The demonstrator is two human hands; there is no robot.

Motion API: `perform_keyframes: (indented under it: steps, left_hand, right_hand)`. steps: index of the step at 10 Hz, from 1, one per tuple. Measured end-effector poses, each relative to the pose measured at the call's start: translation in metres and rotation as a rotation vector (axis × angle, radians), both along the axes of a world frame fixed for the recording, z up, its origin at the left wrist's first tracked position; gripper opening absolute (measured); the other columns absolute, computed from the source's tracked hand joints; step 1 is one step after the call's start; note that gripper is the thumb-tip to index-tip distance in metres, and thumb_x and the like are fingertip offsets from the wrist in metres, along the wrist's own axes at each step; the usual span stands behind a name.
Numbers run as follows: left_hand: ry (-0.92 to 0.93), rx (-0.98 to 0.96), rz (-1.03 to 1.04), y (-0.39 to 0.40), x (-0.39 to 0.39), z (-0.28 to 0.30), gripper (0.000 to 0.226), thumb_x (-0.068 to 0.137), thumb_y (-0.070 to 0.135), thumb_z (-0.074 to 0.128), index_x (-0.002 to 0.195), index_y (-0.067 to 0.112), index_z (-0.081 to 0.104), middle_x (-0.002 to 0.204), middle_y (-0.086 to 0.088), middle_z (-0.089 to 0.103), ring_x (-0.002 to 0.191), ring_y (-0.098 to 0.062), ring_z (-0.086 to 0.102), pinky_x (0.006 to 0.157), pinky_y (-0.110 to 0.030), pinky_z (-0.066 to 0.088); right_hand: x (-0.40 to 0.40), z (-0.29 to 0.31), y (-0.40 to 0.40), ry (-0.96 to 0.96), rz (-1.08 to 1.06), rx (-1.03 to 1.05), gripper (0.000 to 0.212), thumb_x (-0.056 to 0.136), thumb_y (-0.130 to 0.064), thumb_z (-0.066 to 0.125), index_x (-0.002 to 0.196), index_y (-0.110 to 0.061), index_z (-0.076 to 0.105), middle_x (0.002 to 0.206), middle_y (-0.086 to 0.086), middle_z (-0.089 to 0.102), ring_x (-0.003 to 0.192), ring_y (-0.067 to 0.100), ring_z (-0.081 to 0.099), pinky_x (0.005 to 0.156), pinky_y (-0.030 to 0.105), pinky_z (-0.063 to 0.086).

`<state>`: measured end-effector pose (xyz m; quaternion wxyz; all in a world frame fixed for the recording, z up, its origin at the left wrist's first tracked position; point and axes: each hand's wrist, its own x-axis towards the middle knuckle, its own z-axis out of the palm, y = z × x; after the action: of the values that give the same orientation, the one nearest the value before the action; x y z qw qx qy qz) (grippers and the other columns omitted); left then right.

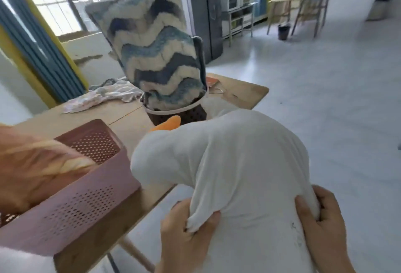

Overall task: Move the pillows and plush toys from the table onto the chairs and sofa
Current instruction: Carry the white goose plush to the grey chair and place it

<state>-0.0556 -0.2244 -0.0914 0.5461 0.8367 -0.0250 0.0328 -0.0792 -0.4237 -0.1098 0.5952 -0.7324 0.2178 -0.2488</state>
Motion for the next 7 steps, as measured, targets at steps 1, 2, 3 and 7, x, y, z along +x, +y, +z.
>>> perform_keyframes:
  steps: [1, 2, 3, 7]
  left_hand:
    - [-0.002, -0.019, -0.147, -0.062, 0.022, -0.003, 0.048, 0.071, 0.022, 0.074, 0.055, 0.062, 0.054, 0.053, 0.004, 0.064, 0.046, 0.014, 0.051, 0.047, 0.0, 0.038]
    - [-0.547, 0.086, -0.39, -0.151, 0.059, -0.039, 0.016, 0.09, 0.044, 0.045, 0.08, 0.053, 0.055, 0.081, 0.016, 0.06, 0.063, 0.002, 0.051, 0.06, 0.0, 0.042]
    - [-0.683, 0.138, -0.569, -0.222, 0.079, -0.059, 0.011, 0.08, 0.036, 0.05, 0.078, 0.026, 0.05, 0.063, 0.005, 0.058, 0.057, -0.009, 0.045, 0.045, -0.018, 0.037]
    - [-0.683, 0.232, -1.154, -0.471, 0.161, -0.065, 0.008, 0.073, 0.019, 0.056, 0.079, 0.024, 0.055, 0.067, 0.004, 0.037, 0.048, -0.01, 0.04, 0.054, -0.018, 0.033]
  right_hand:
    - [-0.016, -0.022, -0.054, 0.056, -0.15, 0.002, 0.044, 0.058, -0.054, 0.054, 0.092, -0.027, 0.047, 0.082, -0.012, 0.053, 0.073, 0.013, 0.052, 0.06, 0.003, 0.039]
    - [-0.024, -0.043, -0.122, 0.203, -0.2, 0.056, 0.025, 0.085, -0.021, 0.058, 0.107, -0.018, 0.046, 0.093, 0.009, 0.055, 0.08, 0.025, 0.052, 0.06, 0.008, 0.038]
    - [-0.023, -0.051, -0.201, 0.277, -0.177, 0.027, 0.035, 0.085, -0.011, 0.057, 0.118, -0.011, 0.046, 0.111, 0.011, 0.047, 0.097, 0.025, 0.049, 0.078, 0.023, 0.041]
    - [0.083, -0.024, -0.495, 0.459, 0.382, -0.096, 0.06, 0.061, -0.069, 0.052, 0.113, -0.045, 0.036, 0.114, -0.021, 0.05, 0.106, 0.001, 0.05, 0.087, 0.013, 0.04]
